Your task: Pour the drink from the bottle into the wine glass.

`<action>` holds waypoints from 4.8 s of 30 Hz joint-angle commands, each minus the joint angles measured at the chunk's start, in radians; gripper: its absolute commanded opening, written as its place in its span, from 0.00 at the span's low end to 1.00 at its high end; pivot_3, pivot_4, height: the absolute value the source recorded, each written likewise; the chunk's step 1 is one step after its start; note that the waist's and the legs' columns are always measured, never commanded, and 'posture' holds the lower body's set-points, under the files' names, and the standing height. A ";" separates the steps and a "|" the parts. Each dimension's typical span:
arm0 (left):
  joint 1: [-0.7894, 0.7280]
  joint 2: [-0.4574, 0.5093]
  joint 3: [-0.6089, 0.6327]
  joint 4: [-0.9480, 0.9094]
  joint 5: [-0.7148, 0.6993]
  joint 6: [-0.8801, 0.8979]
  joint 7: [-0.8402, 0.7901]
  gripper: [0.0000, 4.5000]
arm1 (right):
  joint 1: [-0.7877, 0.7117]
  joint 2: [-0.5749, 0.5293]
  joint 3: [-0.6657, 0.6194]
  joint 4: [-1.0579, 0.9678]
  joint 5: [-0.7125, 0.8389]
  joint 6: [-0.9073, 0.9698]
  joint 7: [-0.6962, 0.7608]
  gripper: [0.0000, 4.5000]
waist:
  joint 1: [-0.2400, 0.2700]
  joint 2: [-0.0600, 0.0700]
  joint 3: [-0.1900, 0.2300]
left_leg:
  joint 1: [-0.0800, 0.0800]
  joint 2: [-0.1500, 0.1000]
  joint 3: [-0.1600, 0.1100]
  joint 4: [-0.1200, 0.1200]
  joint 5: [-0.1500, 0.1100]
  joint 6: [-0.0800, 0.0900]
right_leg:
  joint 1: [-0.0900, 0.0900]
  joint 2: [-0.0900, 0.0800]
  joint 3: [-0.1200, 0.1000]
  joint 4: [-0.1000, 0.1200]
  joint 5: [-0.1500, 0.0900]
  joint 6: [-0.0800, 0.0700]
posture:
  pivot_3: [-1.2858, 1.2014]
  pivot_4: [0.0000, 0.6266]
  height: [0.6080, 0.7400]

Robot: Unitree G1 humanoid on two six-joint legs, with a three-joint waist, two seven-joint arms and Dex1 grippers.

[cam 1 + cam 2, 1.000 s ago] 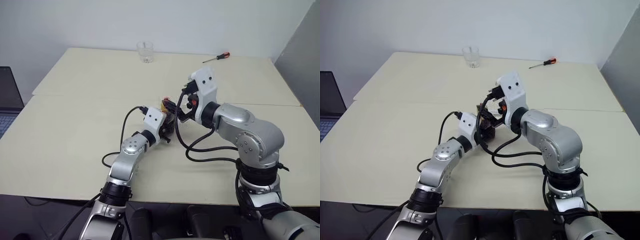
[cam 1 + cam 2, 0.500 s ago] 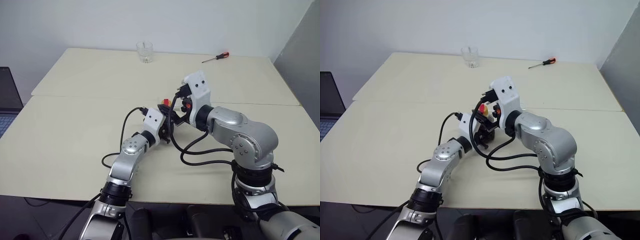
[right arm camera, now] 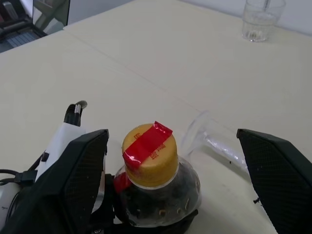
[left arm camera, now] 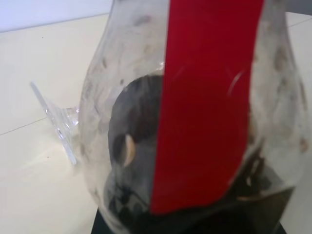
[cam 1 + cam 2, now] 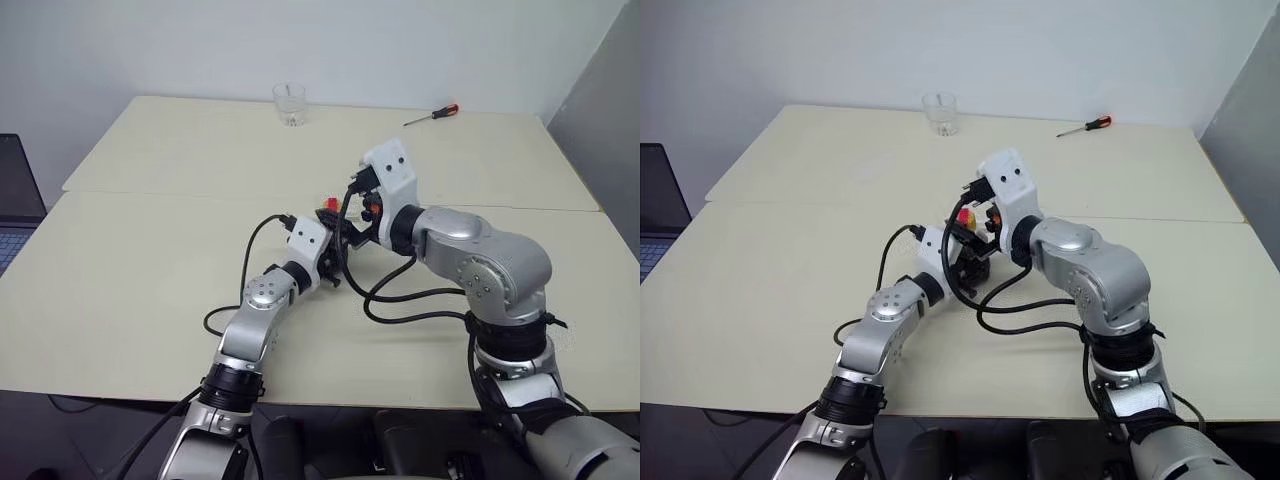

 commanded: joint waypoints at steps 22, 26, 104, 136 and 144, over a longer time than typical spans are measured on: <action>-0.028 -0.008 -0.005 -0.045 -0.005 -0.017 -0.003 0.20 | -0.093 -0.237 0.055 0.268 0.001 -0.390 0.452 0.27 | 0.000 0.000 0.000 | 0.000 0.000 0.000 0.000 0.000 0.000 | 0.000 0.000 0.000 0.000 0.000 0.000 | 0.52 0.24 1.00; -0.025 -0.005 -0.004 -0.053 -0.008 -0.011 -0.005 0.19 | -0.149 -0.313 0.118 0.406 0.014 -0.521 0.744 0.27 | 0.000 0.000 0.001 | 0.000 0.000 0.000 0.000 0.000 0.000 | 0.000 0.000 0.000 -0.001 0.000 0.000 | 0.52 0.24 1.00; -0.020 -0.016 -0.023 -0.057 -0.018 0.012 -0.031 0.18 | -0.047 0.104 -0.051 0.057 -0.065 -0.120 0.016 1.00 | 0.000 0.002 0.001 | 0.000 0.000 0.000 0.000 0.000 0.000 | -0.001 0.000 0.000 0.001 0.001 -0.002 | 0.52 0.24 1.00; -0.008 -0.013 -0.021 -0.074 -0.017 0.017 -0.024 0.18 | 0.002 0.120 0.023 0.293 -0.148 -0.395 0.012 1.00 | 0.000 0.002 0.001 | 0.000 0.000 0.000 0.000 0.000 0.000 | -0.001 0.000 0.000 0.000 0.000 -0.001 | 0.52 0.24 1.00; -0.005 -0.012 -0.020 -0.079 -0.019 0.019 -0.025 0.18 | 0.024 0.094 0.038 0.318 -0.165 -0.429 0.047 1.00 | 0.000 0.002 0.001 | 0.000 0.000 0.000 0.000 0.000 0.000 | -0.001 0.000 0.000 0.000 0.000 -0.001 | 0.52 0.24 1.00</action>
